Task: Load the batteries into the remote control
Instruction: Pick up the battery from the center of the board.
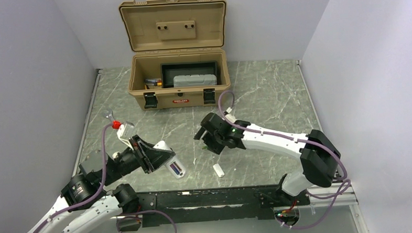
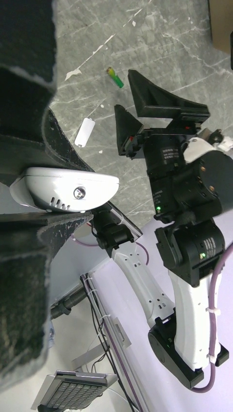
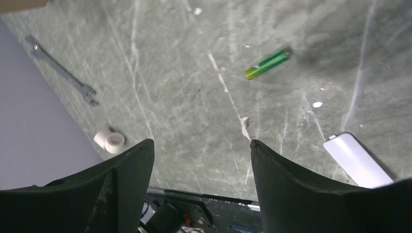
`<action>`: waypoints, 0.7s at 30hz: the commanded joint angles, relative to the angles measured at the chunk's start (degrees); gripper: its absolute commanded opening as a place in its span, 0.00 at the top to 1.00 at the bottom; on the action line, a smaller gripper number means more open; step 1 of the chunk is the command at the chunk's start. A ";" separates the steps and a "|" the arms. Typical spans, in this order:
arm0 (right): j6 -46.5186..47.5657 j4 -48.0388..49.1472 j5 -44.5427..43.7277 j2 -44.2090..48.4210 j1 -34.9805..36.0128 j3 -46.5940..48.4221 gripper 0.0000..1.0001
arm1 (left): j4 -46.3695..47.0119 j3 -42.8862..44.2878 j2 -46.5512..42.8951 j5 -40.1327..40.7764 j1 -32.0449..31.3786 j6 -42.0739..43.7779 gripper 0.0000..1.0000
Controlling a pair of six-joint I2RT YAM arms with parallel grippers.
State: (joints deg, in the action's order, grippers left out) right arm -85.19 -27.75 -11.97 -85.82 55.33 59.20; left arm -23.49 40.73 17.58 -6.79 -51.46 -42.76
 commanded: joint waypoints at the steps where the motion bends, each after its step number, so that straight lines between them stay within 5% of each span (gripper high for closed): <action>1: -12.64 0.14 -2.82 0.39 0.26 -3.78 0.27 | 1.97 0.32 -0.65 -0.05 0.12 -0.40 1.00; 21: -17.89 -9.96 -4.78 -12.90 -1.06 6.06 0.36 | 1.55 1.00 0.96 -0.60 0.12 0.76 1.00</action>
State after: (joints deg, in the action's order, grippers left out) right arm -101.01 -34.79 -16.43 -97.65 55.11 62.52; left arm -23.55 40.73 18.61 -6.81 -51.46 -42.68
